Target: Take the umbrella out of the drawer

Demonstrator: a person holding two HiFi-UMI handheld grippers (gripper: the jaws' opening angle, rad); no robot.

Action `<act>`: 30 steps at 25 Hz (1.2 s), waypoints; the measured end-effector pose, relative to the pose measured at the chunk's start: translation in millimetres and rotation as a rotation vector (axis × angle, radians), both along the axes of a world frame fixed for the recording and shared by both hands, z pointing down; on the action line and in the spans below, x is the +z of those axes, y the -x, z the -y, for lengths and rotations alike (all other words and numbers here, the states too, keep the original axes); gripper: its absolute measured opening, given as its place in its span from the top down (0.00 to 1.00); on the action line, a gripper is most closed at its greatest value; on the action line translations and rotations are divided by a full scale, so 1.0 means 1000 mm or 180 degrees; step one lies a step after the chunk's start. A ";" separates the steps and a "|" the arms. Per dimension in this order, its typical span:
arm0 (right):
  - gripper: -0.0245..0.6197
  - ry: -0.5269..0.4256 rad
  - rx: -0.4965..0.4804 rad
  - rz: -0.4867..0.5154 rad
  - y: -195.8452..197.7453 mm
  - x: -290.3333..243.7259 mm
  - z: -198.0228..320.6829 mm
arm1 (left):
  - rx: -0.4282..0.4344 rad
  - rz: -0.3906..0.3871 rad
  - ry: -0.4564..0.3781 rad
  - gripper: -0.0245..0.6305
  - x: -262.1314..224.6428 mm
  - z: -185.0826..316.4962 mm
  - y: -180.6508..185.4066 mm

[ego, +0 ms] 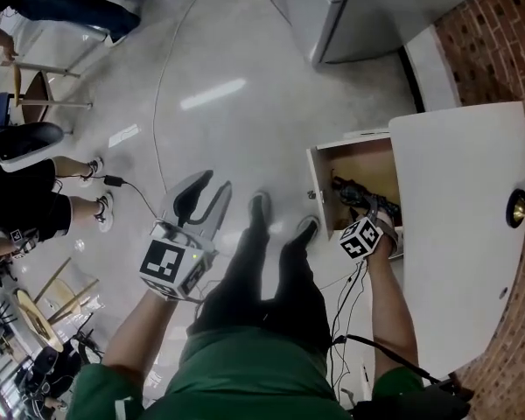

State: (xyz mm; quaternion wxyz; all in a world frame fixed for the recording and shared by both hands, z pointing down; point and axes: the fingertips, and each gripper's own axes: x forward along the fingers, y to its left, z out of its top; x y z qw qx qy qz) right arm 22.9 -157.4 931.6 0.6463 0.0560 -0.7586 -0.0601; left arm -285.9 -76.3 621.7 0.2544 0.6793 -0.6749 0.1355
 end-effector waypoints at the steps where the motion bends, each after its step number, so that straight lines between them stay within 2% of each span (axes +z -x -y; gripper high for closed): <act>1: 0.67 0.0014 -0.0099 -0.0135 -0.005 0.013 0.003 | -0.0010 0.0000 0.0021 0.75 0.004 0.000 0.000; 6: 0.58 0.0119 -0.0447 -0.0707 -0.024 0.067 0.013 | -0.0097 -0.0033 0.0127 0.76 0.017 0.000 0.000; 9: 0.52 0.0135 -0.0533 -0.0976 -0.035 0.092 0.020 | -0.0100 -0.0061 0.0176 0.76 0.030 -0.001 -0.002; 16: 0.52 0.0216 -0.0491 -0.1287 -0.050 0.126 0.028 | -0.0039 -0.0052 0.0259 0.80 0.047 -0.001 -0.015; 18: 0.58 0.0187 -0.0483 -0.1310 -0.051 0.125 0.027 | -0.0003 -0.0029 0.0279 0.81 0.044 -0.004 -0.020; 22: 0.66 0.0184 -0.0243 -0.1192 -0.044 0.111 0.028 | 0.0065 0.0026 0.0270 0.82 0.028 0.003 -0.023; 24: 0.67 0.0152 0.0024 -0.0953 -0.035 0.099 0.034 | 0.0133 0.0072 0.0280 0.82 0.022 0.004 -0.026; 27: 0.68 0.0125 0.0465 -0.0564 -0.015 0.080 0.046 | 0.0073 0.0009 0.0230 0.83 0.014 0.007 -0.028; 30: 0.68 0.0196 0.0770 -0.0270 0.003 0.060 0.047 | 0.0114 0.0015 0.0197 0.83 0.009 0.005 -0.029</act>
